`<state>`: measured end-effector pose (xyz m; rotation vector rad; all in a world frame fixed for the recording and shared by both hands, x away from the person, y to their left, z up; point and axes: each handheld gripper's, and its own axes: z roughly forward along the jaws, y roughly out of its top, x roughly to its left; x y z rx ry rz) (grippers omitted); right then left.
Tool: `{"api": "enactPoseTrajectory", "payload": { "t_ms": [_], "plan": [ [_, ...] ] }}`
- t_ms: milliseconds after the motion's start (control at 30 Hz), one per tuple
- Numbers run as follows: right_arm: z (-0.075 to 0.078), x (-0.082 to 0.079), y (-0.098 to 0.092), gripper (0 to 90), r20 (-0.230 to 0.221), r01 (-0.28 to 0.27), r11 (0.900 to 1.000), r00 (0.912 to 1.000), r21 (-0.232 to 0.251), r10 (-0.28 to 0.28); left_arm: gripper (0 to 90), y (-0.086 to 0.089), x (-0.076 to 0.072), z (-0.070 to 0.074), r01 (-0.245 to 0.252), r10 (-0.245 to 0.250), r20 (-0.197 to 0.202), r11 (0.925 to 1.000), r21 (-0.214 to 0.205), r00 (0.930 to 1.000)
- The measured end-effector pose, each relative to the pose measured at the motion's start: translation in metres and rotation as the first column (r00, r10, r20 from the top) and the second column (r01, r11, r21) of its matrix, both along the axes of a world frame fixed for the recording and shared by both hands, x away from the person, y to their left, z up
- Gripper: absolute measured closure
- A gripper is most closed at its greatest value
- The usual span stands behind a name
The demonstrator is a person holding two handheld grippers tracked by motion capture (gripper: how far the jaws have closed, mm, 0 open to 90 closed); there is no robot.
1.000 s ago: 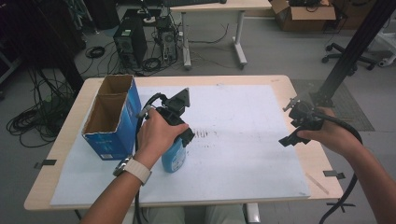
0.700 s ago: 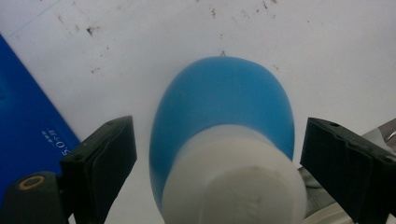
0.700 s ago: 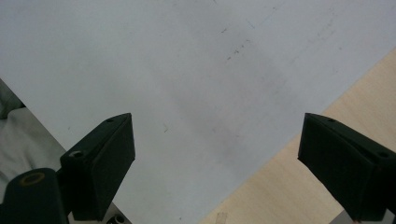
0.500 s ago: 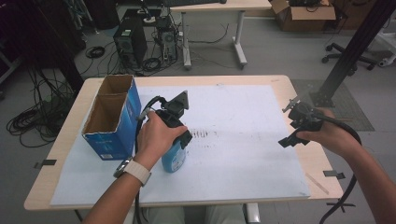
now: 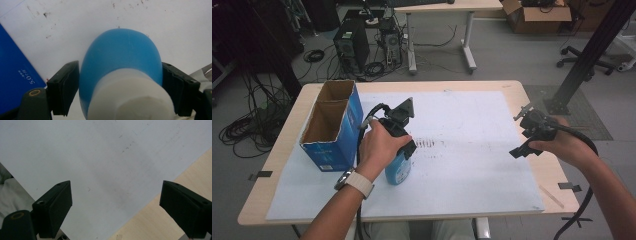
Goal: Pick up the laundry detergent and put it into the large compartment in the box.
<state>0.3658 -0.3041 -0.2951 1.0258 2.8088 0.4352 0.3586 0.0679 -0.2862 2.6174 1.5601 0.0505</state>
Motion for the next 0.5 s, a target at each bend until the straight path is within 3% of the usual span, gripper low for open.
{"api": "enactPoseTrajectory", "payload": {
  "t_ms": [500],
  "plan": [
    [0.0000, 0.0000, 0.0018, 11.2, -0.001, -0.004, 1.0000, 1.0000, -0.002, 0.004, 30.1, 0.0029, -0.0001, -0.0012, -0.011, 0.011, 0.005, 0.9999, 0.007, 0.9999]
  ]
}}
